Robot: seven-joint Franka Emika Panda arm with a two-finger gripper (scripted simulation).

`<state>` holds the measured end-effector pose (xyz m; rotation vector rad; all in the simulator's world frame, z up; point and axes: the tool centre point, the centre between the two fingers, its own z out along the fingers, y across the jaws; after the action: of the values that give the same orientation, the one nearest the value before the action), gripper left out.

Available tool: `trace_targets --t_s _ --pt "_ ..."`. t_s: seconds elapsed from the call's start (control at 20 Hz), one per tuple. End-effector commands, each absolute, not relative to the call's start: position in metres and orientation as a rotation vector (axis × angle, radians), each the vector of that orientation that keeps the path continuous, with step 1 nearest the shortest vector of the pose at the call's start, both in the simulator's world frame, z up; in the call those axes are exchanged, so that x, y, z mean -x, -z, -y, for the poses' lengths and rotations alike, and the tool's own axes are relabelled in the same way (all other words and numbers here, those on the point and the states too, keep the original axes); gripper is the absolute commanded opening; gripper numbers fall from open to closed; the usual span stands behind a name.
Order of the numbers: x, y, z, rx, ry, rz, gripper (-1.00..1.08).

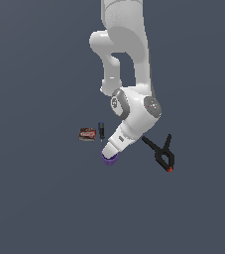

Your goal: Pick up a designated object from a clutter of objects.

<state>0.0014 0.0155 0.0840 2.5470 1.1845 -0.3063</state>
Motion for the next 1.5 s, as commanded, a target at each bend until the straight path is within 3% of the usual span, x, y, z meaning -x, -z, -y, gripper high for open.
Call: trace_targets --t_s 0.0,0.2,0.25,0.95,1.45 --pt "0.000 -0.075 -0.012 -2.546 0.308 -1.187 0.28" --pt "0.000 -0.070 -0.010 -2.545 0.308 -1.190 0.28" --pt "0.000 -0.070 -0.010 -2.545 0.308 -1.190 -1.00" --pt "-0.001 -0.075 -0.007 -2.545 0.307 -1.188 -1.00" --pt "-0.014 -0.132 0.022 -2.547 0.307 -1.190 -1.00"
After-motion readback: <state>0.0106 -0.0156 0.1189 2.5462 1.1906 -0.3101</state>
